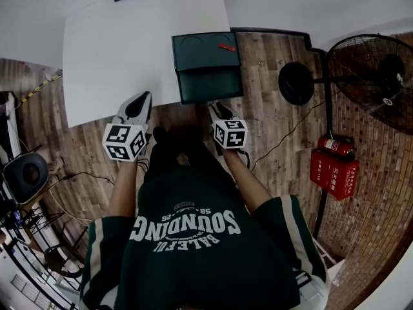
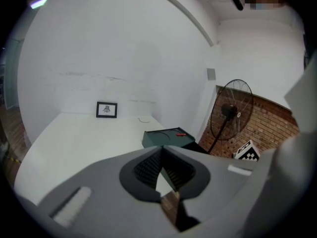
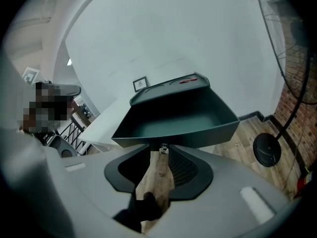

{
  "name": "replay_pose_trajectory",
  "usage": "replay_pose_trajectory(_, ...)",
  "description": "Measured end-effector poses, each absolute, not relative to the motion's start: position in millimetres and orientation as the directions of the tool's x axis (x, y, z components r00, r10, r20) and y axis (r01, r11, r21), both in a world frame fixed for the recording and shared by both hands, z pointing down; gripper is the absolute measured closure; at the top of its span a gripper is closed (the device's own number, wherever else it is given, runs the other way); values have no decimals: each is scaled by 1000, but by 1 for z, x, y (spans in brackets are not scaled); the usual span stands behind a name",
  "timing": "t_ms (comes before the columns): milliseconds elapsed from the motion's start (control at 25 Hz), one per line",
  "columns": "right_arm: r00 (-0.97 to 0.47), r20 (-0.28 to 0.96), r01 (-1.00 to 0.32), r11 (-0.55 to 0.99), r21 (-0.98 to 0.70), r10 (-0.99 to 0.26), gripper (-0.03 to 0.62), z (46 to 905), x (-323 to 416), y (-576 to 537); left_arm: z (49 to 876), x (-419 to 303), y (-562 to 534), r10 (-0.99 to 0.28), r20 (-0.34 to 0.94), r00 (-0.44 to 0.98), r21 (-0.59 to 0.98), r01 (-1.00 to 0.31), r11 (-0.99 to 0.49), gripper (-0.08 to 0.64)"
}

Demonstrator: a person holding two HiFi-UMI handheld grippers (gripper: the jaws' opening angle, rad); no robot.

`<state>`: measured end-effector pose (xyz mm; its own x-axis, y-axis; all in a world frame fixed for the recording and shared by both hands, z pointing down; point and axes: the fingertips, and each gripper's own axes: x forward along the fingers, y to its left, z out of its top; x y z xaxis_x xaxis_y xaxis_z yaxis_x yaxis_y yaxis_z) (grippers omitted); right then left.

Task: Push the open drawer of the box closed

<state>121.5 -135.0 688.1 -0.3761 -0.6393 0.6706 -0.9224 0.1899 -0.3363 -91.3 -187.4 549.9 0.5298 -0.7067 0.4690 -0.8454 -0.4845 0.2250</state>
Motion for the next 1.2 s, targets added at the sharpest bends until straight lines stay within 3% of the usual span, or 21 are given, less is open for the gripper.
replay_pose_trajectory(1200, -383, 730, -923, 223, -312, -566, 520, 711, 115, -147, 548, -124, -194, -757, 457, 467, 232, -884, -406, 508)
